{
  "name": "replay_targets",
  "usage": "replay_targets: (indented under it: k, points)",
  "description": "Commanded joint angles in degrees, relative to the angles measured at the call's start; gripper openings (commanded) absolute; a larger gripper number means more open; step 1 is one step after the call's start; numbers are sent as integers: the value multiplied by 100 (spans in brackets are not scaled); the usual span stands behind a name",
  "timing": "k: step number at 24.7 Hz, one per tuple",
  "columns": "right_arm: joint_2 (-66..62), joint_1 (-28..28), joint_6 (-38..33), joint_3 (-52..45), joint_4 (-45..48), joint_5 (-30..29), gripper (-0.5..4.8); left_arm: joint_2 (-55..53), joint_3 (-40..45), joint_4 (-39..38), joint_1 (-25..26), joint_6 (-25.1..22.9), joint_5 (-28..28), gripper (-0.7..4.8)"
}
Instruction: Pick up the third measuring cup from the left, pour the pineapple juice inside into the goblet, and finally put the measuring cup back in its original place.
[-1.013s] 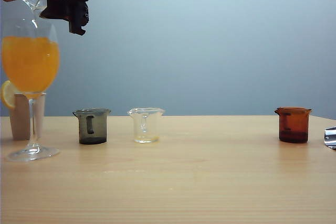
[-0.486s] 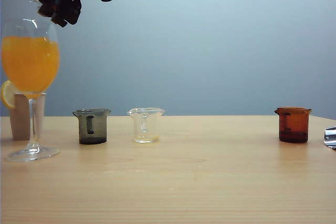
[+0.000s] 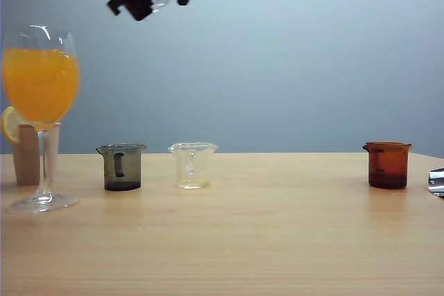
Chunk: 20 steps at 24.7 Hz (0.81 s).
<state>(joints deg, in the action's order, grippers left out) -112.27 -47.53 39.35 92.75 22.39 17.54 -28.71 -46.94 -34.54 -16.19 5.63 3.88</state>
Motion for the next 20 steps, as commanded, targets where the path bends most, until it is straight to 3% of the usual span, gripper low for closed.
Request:
replay_targets:
  k: [1,7,12,20]
  points:
    - [225,273,-538,35,-116,208,22,9,-20,85,-2,-2,-2,-5]
    - [636,826,-1456,-203,-927,184,21,11,-20,83,-2,0,-2,-5]
    - [964,1027,-1700,-844,-911,186,21,11,-20,83,-2,0,-2,-5]
    - [1403,1126,-2894,-2444,-273,205,21,9,-20,94,-2,-2,4,-5]
